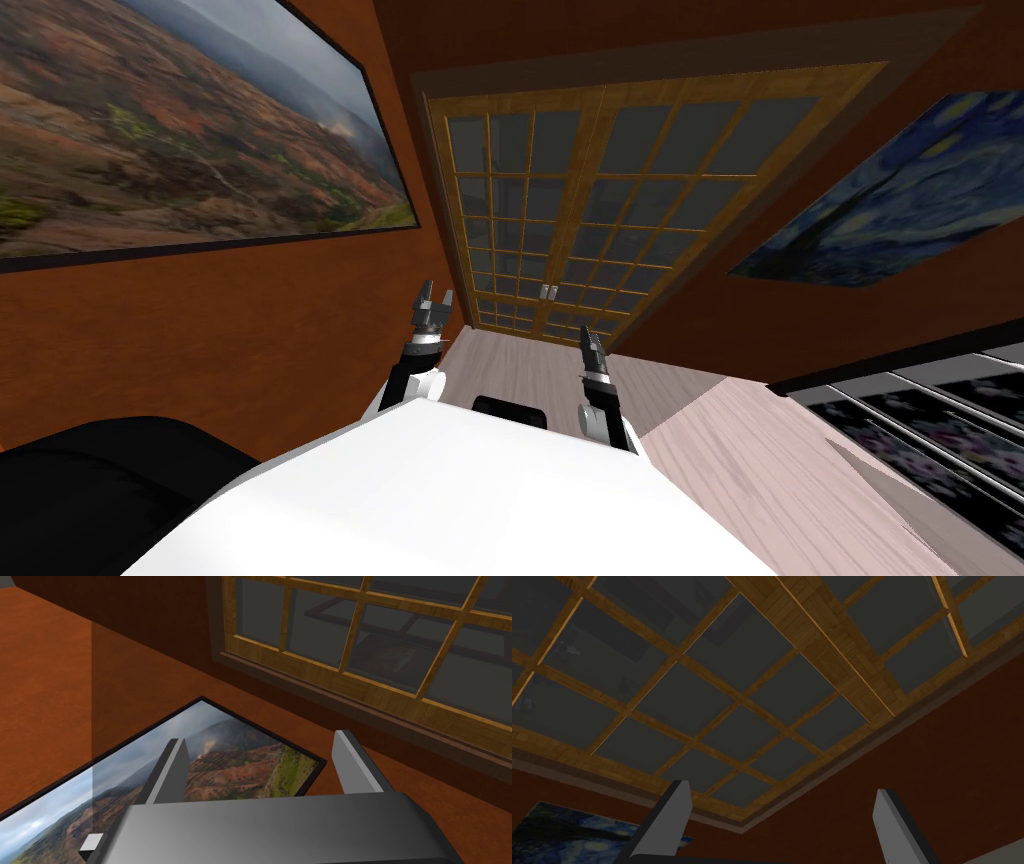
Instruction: Pull the door open
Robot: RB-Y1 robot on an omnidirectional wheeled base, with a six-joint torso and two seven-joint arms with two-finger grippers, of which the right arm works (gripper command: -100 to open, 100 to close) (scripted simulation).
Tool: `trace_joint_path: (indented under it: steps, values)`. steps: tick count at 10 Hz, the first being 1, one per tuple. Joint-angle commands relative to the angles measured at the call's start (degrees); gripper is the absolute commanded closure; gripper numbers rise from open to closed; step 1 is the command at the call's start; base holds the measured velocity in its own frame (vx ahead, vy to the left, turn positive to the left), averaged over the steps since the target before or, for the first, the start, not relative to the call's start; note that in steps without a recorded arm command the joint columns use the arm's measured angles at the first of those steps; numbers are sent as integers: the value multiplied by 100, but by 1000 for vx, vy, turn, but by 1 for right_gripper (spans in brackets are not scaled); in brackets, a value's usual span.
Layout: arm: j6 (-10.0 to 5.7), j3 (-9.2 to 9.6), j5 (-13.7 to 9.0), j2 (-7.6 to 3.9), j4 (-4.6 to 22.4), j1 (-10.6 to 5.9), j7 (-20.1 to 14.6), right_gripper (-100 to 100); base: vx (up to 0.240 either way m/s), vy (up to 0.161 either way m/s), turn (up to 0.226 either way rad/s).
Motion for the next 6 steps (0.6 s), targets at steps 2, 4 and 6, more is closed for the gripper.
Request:
trace_joint_path:
  steps: [2, 4, 6]
  values:
    - [-57, 5, -75, -32, 382, -137, 397, -100, 96, -5, 24]
    - [-96, 18, -128, -45, 642, -216, 690, -100, 103, 3, 20]
    - [-135, 31, -180, -58, 903, -294, 983, -100, 91, 3, 23]
